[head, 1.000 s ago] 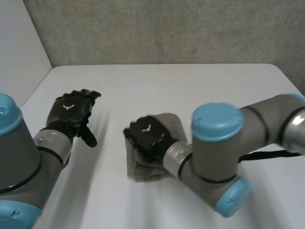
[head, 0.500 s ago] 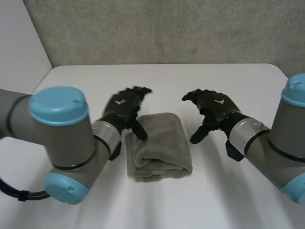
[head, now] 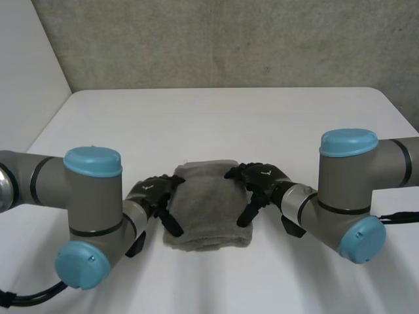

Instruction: Fold the towel.

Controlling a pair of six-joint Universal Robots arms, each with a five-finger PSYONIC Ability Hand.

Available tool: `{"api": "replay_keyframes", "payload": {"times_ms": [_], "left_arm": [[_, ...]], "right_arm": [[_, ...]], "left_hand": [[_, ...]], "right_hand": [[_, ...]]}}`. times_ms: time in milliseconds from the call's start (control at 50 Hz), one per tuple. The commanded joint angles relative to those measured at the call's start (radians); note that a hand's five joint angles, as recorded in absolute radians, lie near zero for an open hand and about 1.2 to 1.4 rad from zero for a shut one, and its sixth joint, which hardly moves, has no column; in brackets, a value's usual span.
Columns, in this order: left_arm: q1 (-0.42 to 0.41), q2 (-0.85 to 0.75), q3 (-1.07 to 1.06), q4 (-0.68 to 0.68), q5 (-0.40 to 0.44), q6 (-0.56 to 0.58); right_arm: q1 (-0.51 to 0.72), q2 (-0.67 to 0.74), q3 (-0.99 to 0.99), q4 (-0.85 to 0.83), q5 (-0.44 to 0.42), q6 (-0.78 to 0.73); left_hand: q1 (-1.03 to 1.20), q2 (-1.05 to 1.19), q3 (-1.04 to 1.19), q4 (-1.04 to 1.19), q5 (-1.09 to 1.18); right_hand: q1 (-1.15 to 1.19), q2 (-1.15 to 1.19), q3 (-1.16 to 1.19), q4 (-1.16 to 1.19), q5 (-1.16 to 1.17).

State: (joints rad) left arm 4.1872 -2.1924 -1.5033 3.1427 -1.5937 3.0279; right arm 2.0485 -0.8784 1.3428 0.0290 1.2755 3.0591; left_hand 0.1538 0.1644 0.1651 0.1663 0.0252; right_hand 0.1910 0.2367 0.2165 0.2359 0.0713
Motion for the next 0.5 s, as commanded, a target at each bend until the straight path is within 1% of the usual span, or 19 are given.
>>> {"api": "replay_keyframes", "payload": {"times_ms": [20,40,60,100,120,140,160,180,220,240,280,300,340,360,400,500], "left_arm": [[-0.009,0.043,-0.015,0.0,0.011,-0.004],[-0.009,0.072,-0.014,0.002,0.012,-0.003],[-0.01,0.1,-0.008,0.002,0.014,-0.004],[-0.01,0.126,0.0,0.0,0.012,-0.004],[-0.01,0.161,0.003,-0.003,0.011,-0.004],[-0.01,0.161,0.003,-0.003,0.011,-0.004],[-0.01,0.161,0.003,-0.003,0.011,-0.004],[-0.01,0.208,0.009,-0.007,0.011,-0.004],[-0.006,0.337,0.031,-0.021,0.001,-0.004],[-0.006,0.338,0.031,-0.021,0.001,-0.004],[0.004,0.458,0.044,-0.041,-0.006,-0.004],[0.004,0.459,0.045,-0.041,-0.006,-0.004],[0.008,0.549,0.045,-0.052,-0.037,-0.004],[0.008,0.549,0.045,-0.052,-0.037,-0.004],[0.019,0.623,0.032,-0.059,-0.077,0.003],[0.02,0.677,0.031,-0.092,-0.092,0.054]], "right_arm": [[0.002,-0.111,0.022,0.014,0.062,-0.066],[0.001,-0.161,0.035,0.009,0.065,-0.065],[0.001,-0.162,0.035,0.009,0.065,-0.065],[-0.01,-0.262,0.061,-0.004,0.071,-0.056],[-0.01,-0.263,0.061,-0.004,0.071,-0.056],[-0.011,-0.31,0.068,-0.017,0.083,-0.046],[-0.011,-0.31,0.068,-0.017,0.084,-0.046],[-0.013,-0.362,0.073,-0.033,0.108,-0.037],[-0.014,-0.485,0.082,-0.064,0.194,-0.034],[-0.014,-0.485,0.082,-0.064,0.194,-0.034],[-0.019,-0.589,0.088,-0.083,0.269,-0.043],[-0.019,-0.59,0.088,-0.083,0.269,-0.043],[-0.039,-0.674,0.098,-0.093,0.323,-0.046],[-0.039,-0.674,0.098,-0.093,0.323,-0.046],[-0.063,-0.747,0.119,-0.089,0.337,-0.049],[-0.074,-0.818,0.166,-0.08,0.337,-0.077]], "left_hand": [[0.021,0.01,0.009,0.008,-0.025],[0.021,0.01,0.009,0.008,-0.025],[0.021,0.01,0.009,0.008,-0.025],[0.021,0.01,0.009,0.008,-0.025],[0.021,0.01,0.009,0.008,-0.025],[0.021,0.01,0.009,0.008,-0.025],[0.021,0.01,0.009,0.008,-0.025],[0.021,0.01,0.009,0.008,-0.025],[0.021,0.01,0.009,0.008,-0.025],[0.021,0.01,0.009,0.008,-0.025],[0.021,0.01,0.009,0.008,-0.025],[0.021,0.01,0.009,0.008,-0.025],[0.021,0.01,0.009,0.008,-0.025],[0.021,0.01,0.009,0.008,-0.025],[0.022,0.011,0.01,0.009,-0.024],[0.021,0.01,0.009,0.008,-0.025]], "right_hand": [[-0.016,-0.062,-0.042,-0.061,-0.071],[-0.016,-0.062,-0.042,-0.061,-0.071],[-0.016,-0.062,-0.042,-0.061,-0.071],[-0.016,-0.062,-0.042,-0.061,-0.071],[-0.016,-0.062,-0.042,-0.061,-0.071],[-0.016,-0.062,-0.042,-0.061,-0.071],[-0.016,-0.062,-0.042,-0.061,-0.071],[-0.016,-0.062,-0.042,-0.061,-0.071],[-0.016,-0.062,-0.042,-0.061,-0.071],[-0.016,-0.062,-0.042,-0.061,-0.071],[-0.016,-0.062,-0.042,-0.061,-0.071],[-0.016,-0.062,-0.042,-0.061,-0.071],[-0.016,-0.062,-0.042,-0.061,-0.071],[-0.016,-0.062,-0.042,-0.061,-0.071],[-0.016,-0.062,-0.042,-0.061,-0.071],[-0.016,-0.062,-0.042,-0.061,-0.071]]}}
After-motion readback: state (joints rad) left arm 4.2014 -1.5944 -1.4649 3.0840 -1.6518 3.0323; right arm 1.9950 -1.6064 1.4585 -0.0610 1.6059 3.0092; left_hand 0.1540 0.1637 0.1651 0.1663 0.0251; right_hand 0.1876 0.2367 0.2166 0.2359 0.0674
